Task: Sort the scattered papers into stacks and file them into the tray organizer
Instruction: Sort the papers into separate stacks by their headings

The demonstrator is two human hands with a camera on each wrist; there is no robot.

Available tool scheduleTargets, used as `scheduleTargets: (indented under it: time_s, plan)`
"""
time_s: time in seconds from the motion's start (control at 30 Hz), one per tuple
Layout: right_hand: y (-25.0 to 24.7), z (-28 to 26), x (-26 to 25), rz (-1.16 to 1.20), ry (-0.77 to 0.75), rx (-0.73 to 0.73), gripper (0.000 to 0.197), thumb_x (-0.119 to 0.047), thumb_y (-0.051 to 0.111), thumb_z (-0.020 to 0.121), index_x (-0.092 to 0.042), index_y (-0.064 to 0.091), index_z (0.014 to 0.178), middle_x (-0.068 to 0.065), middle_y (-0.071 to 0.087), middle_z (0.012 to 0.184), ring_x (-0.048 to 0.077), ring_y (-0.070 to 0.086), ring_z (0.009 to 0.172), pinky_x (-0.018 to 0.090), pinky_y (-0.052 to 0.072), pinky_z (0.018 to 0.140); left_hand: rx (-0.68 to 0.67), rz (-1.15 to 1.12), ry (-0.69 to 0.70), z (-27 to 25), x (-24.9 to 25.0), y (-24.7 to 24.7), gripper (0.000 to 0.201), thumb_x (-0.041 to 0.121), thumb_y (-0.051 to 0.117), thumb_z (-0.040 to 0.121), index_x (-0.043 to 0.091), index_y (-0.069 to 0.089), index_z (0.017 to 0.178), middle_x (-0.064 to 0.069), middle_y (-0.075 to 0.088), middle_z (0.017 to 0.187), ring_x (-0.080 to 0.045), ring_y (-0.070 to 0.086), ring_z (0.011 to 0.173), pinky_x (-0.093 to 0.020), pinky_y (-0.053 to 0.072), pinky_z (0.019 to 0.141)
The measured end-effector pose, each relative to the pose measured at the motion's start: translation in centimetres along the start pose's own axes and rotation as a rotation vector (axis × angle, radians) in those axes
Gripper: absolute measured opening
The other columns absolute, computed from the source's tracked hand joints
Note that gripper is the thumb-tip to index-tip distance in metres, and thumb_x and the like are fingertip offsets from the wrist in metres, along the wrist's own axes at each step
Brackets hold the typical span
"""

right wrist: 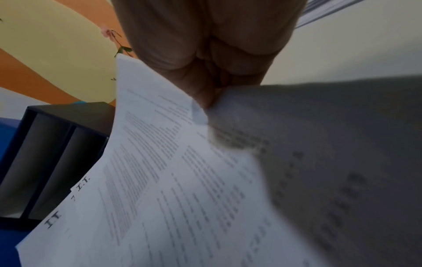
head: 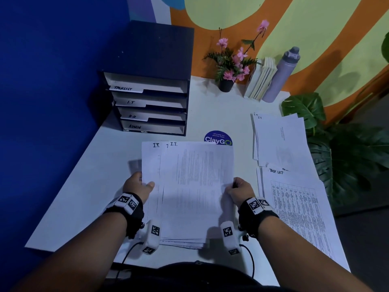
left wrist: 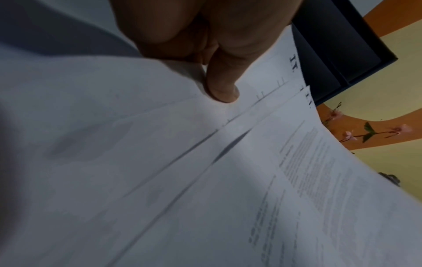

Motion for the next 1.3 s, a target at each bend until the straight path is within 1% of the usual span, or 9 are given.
scheduleTargets:
  time_s: [0.17,0.33,0.5,0.67,0.77,0.87,0.97,1.07,1.3]
  plan:
    - [0.9,-0.3,-1.2,0.16,-0.037,-0.047,0.029,-0.03,0.066,0.086,-0.023,0.052,0.111,0.006,0.068,0.088,0.023,0.066,0.082,0.034,0.055,0.072,-0.017,-0.129,0.041,-0.7,0.9,0.8,0.017,0.012,0.067,0.084,0.011,0.061,0.1,-0.008,0.067,0.09,-0.029,0.064,0.087,-0.029,0.048,0.079]
    - [0.8,-0.2,-1.1,0.203,-0.042,-0.02,0.038,-0.043,0.068,0.073,-0.013,0.062,0.096,0.014,0.07,0.092,0.034,0.067,0.088,0.049,0.057,0.083,-0.089,-0.248,0.112,-1.5,1.8,1.3,0.011,0.012,0.067,0.085,0.021,0.062,0.091,0.001,0.07,0.091,-0.02,0.067,0.086,-0.03,0.052,0.081]
    - [0.1,-0.5,-0.9,0.249,-0.032,-0.021,0.011,-0.014,0.069,0.083,-0.01,0.066,0.092,0.015,0.071,0.093,0.034,0.067,0.09,0.047,0.057,0.085,-0.105,-0.187,0.094,-1.5,1.6,1.2,0.014,0.011,0.064,0.086,0.016,0.062,0.098,-0.003,0.07,0.095,-0.024,0.066,0.09,-0.033,0.052,0.085]
    - [0.4,-0.4,-0.5,0.286,-0.093,-0.092,0.03,0.001,0.066,0.068,-0.017,0.061,0.092,0.008,0.068,0.085,0.025,0.06,0.078,0.039,0.052,0.075,-0.201,-0.025,0.116,-0.6,1.3,2.0,0.036,-0.01,0.037,0.084,0.011,0.063,0.098,-0.009,0.065,0.097,-0.029,0.061,0.09,-0.031,0.049,0.077]
    - [0.2,-0.5,-0.5,0.295,-0.117,-0.123,0.043,0.007,0.06,0.064,-0.02,0.064,0.098,0.004,0.07,0.09,0.022,0.062,0.079,0.035,0.052,0.075,-0.037,0.264,0.185,0.1,0.3,1.5,0.032,0.003,0.048,0.086,0.017,0.061,0.112,-0.01,0.054,0.12,-0.032,0.058,0.105,-0.03,0.047,0.086]
    - [0.1,-0.5,-0.2,0.296,-0.04,-0.143,0.042,0.023,0.055,0.07,-0.015,0.067,0.082,-0.001,0.068,0.067,0.021,0.057,0.069,0.029,0.048,0.065,-0.03,0.468,0.07,0.6,-2.0,1.1,0.065,0.031,0.069,0.081,0.028,0.04,0.139,-0.012,0.039,0.138,-0.034,0.045,0.123,-0.039,0.042,0.101]
    - [0.5,-0.9,0.2,0.319,0.008,-0.172,0.018,0.0,0.069,0.064,-0.012,0.069,0.078,0.005,0.066,0.069,0.023,0.056,0.072,0.035,0.047,0.069,-0.031,0.484,0.048,1.5,-3.8,1.0,0.078,0.035,0.075,0.074,0.022,0.037,0.141,-0.016,0.046,0.133,-0.036,0.048,0.12,-0.043,0.043,0.099]
    - [0.7,-0.7,0.6,0.306,0.011,-0.151,0.016,-0.016,0.069,0.062,-0.014,0.068,0.078,0.007,0.065,0.072,0.023,0.057,0.071,0.036,0.048,0.071,0.007,0.387,0.077,2.2,-4.4,0.5,0.071,0.024,0.077,0.069,0.016,0.047,0.133,-0.014,0.059,0.121,-0.033,0.058,0.11,-0.041,0.05,0.093]
    - [1.0,-0.2,0.4,0.296,-0.011,-0.117,0.02,0.002,0.061,0.083,-0.014,0.061,0.072,0.008,0.062,0.07,0.02,0.053,0.069,0.032,0.046,0.067,0.126,0.12,0.04,1.6,-3.1,-0.3,0.019,0.014,0.052,0.091,0.014,0.058,0.109,-0.006,0.064,0.104,-0.028,0.059,0.092,-0.032,0.046,0.08]
Point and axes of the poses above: each hand's wrist, its own z-axis towards the middle knuckle, its own y-axis out of the palm, x = y × z, the point moved 2 cm from there along z, towards the middle knuckle
